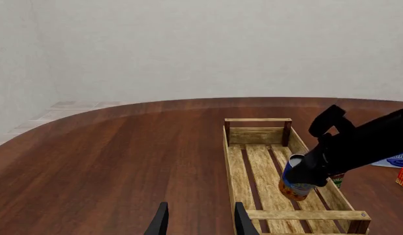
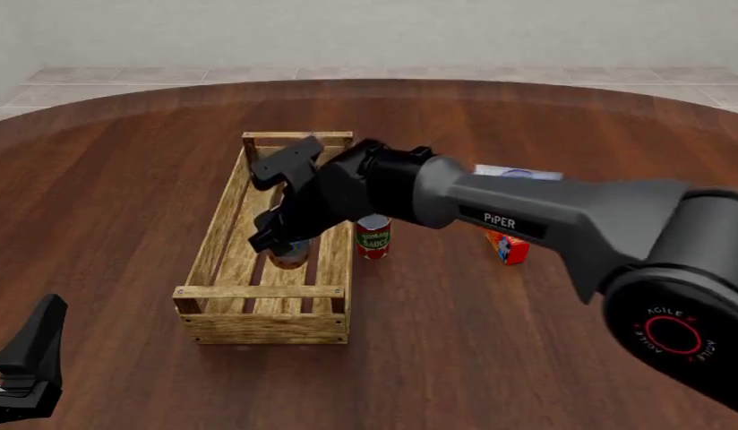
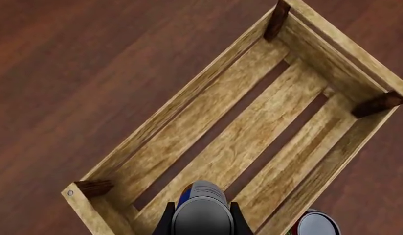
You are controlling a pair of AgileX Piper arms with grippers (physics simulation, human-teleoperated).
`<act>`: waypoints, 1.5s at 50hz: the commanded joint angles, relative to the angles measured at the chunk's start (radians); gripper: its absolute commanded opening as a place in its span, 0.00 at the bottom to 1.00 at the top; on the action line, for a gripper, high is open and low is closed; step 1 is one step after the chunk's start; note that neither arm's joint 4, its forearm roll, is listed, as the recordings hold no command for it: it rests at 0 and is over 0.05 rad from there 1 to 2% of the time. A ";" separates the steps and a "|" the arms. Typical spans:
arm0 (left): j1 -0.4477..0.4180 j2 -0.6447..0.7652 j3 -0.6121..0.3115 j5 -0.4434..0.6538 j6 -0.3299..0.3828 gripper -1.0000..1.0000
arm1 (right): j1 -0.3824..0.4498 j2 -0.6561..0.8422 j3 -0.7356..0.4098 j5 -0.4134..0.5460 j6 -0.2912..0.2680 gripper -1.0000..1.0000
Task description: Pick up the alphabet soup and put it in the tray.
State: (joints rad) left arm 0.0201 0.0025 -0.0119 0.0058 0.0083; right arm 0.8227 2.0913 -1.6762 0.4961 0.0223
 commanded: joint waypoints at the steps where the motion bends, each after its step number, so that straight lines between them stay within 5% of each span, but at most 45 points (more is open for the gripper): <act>1: -0.001 -0.001 0.002 -0.001 0.000 1.00 | -0.006 0.014 -0.014 -0.007 0.017 0.00; 36: -0.001 -0.001 0.002 -0.001 0.000 1.00 | -0.014 0.051 -0.022 -0.009 0.014 0.00; 37: -0.001 -0.001 0.002 -0.001 0.000 1.00 | -0.015 0.051 -0.023 -0.008 0.013 1.00; 75: -0.001 -0.001 0.002 -0.001 0.000 1.00 | -0.008 -0.055 0.042 -0.009 0.014 1.00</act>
State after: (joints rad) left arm 0.0201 0.0025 -0.0119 0.0058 0.0084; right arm 0.8118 2.0878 -1.6709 0.4884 0.0368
